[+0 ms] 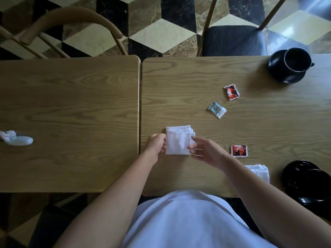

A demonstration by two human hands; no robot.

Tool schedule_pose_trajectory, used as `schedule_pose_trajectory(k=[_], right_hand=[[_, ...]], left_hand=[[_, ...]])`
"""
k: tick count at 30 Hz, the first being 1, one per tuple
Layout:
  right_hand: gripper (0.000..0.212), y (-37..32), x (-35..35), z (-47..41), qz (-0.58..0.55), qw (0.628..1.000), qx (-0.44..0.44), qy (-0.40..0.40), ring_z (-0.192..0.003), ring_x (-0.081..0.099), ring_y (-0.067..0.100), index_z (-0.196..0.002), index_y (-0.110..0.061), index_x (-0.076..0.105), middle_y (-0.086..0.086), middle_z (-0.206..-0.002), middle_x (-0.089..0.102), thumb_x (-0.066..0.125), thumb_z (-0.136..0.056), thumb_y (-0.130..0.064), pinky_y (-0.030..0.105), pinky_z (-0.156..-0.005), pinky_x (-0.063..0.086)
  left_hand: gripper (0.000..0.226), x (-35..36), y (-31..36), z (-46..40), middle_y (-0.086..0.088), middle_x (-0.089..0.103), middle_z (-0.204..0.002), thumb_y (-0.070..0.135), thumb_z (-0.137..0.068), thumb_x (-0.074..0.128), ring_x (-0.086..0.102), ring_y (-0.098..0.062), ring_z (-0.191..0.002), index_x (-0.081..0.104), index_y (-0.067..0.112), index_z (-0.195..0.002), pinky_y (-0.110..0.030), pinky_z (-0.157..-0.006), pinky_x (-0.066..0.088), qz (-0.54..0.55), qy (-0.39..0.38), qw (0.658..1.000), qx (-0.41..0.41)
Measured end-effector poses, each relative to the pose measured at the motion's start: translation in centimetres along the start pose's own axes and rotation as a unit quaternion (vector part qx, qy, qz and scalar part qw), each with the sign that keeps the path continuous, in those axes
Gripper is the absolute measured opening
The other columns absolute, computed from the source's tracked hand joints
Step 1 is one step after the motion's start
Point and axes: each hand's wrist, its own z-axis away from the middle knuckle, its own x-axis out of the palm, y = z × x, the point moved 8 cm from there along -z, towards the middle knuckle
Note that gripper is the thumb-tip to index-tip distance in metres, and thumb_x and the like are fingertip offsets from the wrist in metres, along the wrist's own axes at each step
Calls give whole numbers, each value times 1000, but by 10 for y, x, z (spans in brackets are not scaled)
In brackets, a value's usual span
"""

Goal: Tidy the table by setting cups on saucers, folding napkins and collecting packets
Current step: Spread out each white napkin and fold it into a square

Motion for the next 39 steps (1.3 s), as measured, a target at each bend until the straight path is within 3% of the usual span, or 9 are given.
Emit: schedule_pose_trajectory(k=[3, 7, 12, 16, 20, 24, 29, 35, 39], right_hand=[[20, -13, -6, -5, 163, 982, -50, 86, -55, 57, 9, -96, -12, 65, 4, -79, 64, 76, -87, -26, 20, -53, 51], [24, -32, -9, -14, 278, 939, -127, 156, -52, 52, 12, -84, -6, 65, 1, -67, 61, 77, -87, -27, 25, -51, 42], [17, -49, -6, -18, 291, 917, -174, 208, -50, 60, 8, -85, -13, 65, -2, -64, 68, 74, -88, -27, 29, -57, 48], [19, -60, -1, -5, 307, 893, -215, 248, -68, 70, 14, -102, -19, 58, -5, -79, 71, 68, -87, -27, 33, -64, 56], [15, -60, 36, 19, 535, 756, -323, 196, -74, 65, 19, -102, -22, 59, -8, -86, 66, 63, -88, -27, 29, -60, 45], [38, -41, 60, 10, 702, 623, -316, 137, -97, 62, 32, -115, -12, 56, 9, -111, 57, 71, -85, -30, 44, -69, 53], [59, -53, 53, -22, 745, 614, -224, 131, -110, 58, 32, -119, -12, 49, 8, -120, 53, 76, -82, -48, 43, -77, 50], [67, -58, 54, -36, 763, 603, -210, 97, -115, 58, 33, -125, -14, 47, 9, -124, 51, 78, -78, -50, 42, -87, 49], [82, -63, 61, -41, 815, 540, -195, 84, -112, 62, 32, -126, -13, 47, 11, -126, 53, 73, -70, -66, 43, -92, 47]], left_hand=[[1, 3, 4, -1, 0, 62, -70, 17, -73, 61, 57, -17, -63, 61, 17, -73, -25, -52, 44, -61, -2, 997, 43], [33, 14, -3, -11, -4, 70, -105, 22, -81, 78, 67, -22, -96, 64, 11, -109, -42, -86, 56, -123, -27, 989, 74], [15, 15, 10, -25, -4, 65, -84, 18, -87, 72, 58, -20, -78, 62, 6, -91, -29, -63, 42, -107, 31, 988, 107], [33, 12, 16, -27, -4, 55, -84, 28, -85, 71, 55, -24, -79, 41, 14, -86, -37, -72, 47, -133, 123, 980, 88], [29, 19, 44, 11, -2, 57, -80, 29, -84, 67, 51, -22, -71, 40, 20, -81, -32, -62, 37, -262, 189, 900, 294], [12, 57, 31, 27, -11, 66, -95, 13, -85, 62, 63, -32, -89, 57, 10, -96, -38, -68, 45, -442, 2, 796, 413], [43, 64, 29, -8, -13, 55, -133, 16, -88, 68, 55, -31, -124, 50, 6, -125, -39, -95, 46, -577, -66, 769, 267], [50, 78, 38, -19, -14, 55, -137, 17, -89, 69, 55, -28, -127, 45, 3, -130, -33, -99, 42, -652, -17, 705, 278], [44, 84, 34, -23, -17, 55, -136, 19, -94, 59, 54, -29, -127, 43, 1, -130, -34, -104, 41, -685, 5, 672, 282]])
